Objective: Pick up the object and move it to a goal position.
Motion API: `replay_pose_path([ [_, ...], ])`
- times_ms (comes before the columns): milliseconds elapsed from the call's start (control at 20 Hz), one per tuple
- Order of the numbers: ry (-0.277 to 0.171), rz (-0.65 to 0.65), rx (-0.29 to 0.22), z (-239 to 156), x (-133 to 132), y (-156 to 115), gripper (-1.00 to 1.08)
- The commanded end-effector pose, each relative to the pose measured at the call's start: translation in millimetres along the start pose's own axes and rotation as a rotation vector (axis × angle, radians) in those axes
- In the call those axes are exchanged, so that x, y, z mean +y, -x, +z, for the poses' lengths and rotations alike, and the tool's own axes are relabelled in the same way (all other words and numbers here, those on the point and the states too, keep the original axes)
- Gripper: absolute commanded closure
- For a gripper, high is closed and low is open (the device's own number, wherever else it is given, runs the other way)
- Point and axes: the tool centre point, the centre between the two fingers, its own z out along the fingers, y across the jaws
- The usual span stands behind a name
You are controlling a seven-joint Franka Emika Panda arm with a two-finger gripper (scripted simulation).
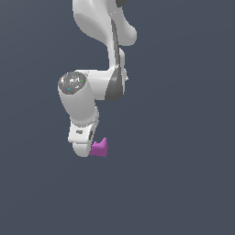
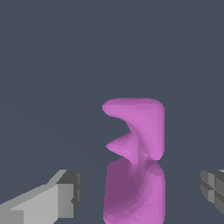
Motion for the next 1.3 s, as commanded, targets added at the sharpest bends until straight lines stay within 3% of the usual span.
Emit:
replay_pose_path([
  [0, 0.0, 0.0, 0.0, 2, 0, 0, -0.92],
  [500, 0.0, -0.004, 0.0, 45, -1, 0, -0.92],
  [800, 0.0, -0.005, 0.0, 50, 0, 0, -0.92],
  [850, 0.0, -0.005, 0.0, 50, 0, 0, 1.08],
  [1250, 0.0, -0.005, 0.0, 50, 0, 0, 1.08],
])
